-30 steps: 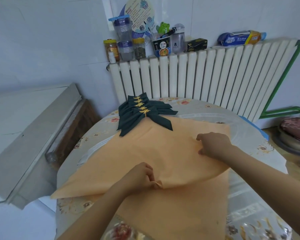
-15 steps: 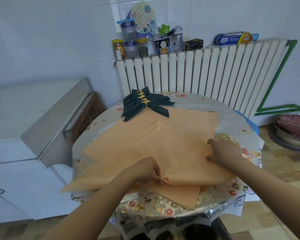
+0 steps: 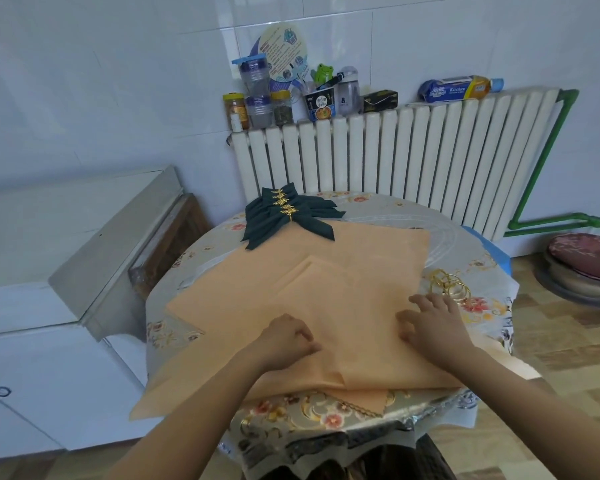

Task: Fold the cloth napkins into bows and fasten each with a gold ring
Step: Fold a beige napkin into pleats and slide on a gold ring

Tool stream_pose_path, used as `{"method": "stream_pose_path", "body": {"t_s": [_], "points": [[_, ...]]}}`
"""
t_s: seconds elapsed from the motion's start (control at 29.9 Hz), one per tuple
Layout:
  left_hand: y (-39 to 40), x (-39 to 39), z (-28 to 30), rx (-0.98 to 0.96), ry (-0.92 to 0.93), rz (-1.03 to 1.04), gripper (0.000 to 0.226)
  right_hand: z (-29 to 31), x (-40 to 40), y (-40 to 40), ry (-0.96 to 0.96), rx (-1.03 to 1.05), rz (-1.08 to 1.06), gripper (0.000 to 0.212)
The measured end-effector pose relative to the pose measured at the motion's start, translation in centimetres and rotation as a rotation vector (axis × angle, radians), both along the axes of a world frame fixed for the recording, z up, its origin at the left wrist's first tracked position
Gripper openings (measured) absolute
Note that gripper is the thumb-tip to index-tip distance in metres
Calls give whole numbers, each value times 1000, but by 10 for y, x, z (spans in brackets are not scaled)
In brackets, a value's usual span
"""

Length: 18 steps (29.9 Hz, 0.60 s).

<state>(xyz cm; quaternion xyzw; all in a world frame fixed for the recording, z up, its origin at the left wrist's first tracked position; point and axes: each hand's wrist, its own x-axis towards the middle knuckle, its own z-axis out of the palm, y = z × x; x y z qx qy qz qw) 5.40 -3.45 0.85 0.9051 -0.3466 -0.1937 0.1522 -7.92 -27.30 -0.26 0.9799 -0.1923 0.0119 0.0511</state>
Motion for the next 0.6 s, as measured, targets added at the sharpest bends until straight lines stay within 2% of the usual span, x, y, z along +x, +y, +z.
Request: {"method": "stream_pose_path", "body": {"t_s": [0.17,0.33,0.47,0.6], "points": [[1,36,-18,35,-160,305,50,-8,24,0,-30,191,-5,40],[-1,65,-26,23,-231,480,52,-15,48,-7,-83,284,-156,43],[-1,76,-26,-34,-204,537,41,-18,61,-11,-107,343,-221,29],[-4,89,-29,-149,-142,559,15,-25,69,-11,-232,301,-187,20]]}}
